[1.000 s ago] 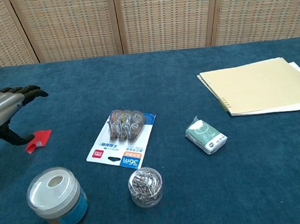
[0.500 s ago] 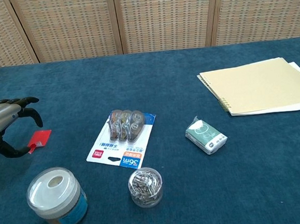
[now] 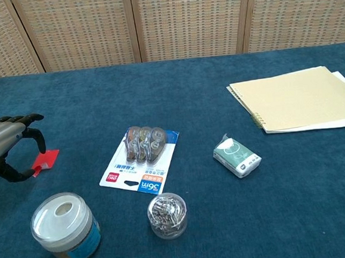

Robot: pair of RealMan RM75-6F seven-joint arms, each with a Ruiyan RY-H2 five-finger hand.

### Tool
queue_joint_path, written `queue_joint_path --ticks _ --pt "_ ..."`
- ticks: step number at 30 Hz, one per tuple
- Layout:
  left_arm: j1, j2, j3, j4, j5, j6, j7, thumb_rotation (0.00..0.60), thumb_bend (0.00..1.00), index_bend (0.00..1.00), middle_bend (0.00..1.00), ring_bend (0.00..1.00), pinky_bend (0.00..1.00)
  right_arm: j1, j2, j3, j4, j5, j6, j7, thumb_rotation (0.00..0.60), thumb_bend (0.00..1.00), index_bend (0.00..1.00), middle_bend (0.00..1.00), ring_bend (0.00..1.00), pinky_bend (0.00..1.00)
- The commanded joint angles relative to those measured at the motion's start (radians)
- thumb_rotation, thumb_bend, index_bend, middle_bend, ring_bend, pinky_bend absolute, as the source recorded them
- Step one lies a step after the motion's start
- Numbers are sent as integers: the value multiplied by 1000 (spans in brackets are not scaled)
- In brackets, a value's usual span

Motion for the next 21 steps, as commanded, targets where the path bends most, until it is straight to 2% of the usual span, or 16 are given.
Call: queue_joint_path --ticks 1,21 --pt "-3 -7 -4 12 -9 -7 4 600 352 390 0 0 0 0 0 0 0 0 0 1 600 53 0 0 0 0" --pt "-19 -56 -17 83 -34 -45 5 600 374 419 0 0 0 -1 1 1 3 0 2 8 600 53 0 0 0 0"
